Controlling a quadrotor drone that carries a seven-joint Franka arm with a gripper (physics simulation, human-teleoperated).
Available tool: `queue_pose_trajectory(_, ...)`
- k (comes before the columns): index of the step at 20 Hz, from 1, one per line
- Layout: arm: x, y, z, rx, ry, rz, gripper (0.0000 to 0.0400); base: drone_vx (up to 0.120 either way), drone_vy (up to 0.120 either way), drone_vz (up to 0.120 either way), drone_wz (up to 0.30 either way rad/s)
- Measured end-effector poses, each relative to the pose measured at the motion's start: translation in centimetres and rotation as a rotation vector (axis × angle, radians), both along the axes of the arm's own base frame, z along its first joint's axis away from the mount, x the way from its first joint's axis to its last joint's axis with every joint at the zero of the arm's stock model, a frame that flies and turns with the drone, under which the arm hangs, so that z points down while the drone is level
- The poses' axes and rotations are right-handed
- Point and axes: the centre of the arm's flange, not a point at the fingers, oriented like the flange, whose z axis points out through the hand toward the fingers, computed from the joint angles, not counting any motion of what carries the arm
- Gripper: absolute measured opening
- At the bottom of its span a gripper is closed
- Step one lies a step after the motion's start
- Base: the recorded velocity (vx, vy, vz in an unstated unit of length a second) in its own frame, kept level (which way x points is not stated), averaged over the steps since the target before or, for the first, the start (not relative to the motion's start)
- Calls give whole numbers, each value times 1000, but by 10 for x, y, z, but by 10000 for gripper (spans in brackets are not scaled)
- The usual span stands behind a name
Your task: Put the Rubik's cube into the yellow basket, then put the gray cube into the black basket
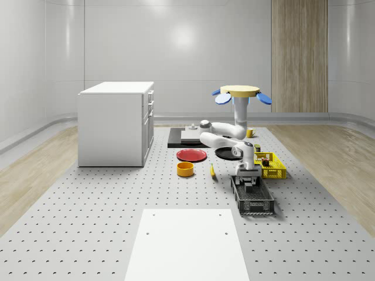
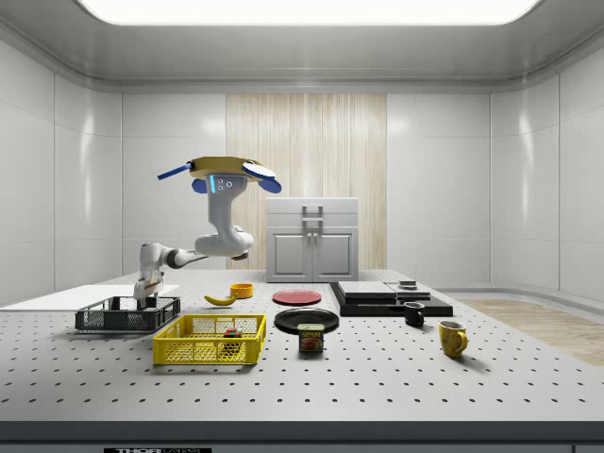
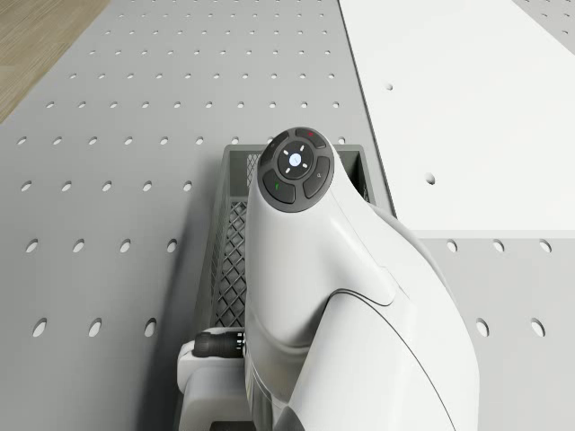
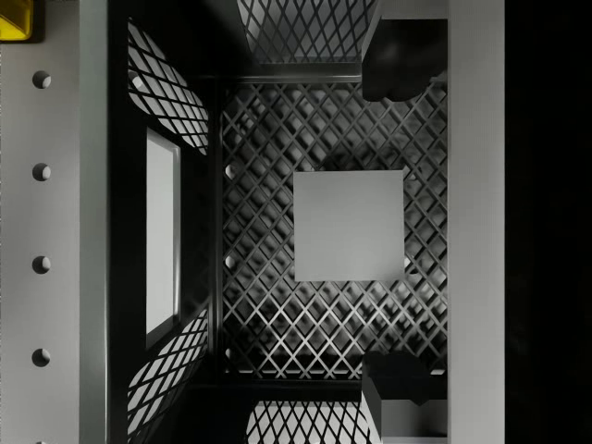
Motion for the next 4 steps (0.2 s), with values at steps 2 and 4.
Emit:
queue_pose_trajectory(2, 0, 0, -1, 0, 0, 0, 399, 0, 0, 0, 0)
queue_pose_trajectory(4, 0, 0, -1, 0, 0, 0, 400, 0, 0, 0, 0)
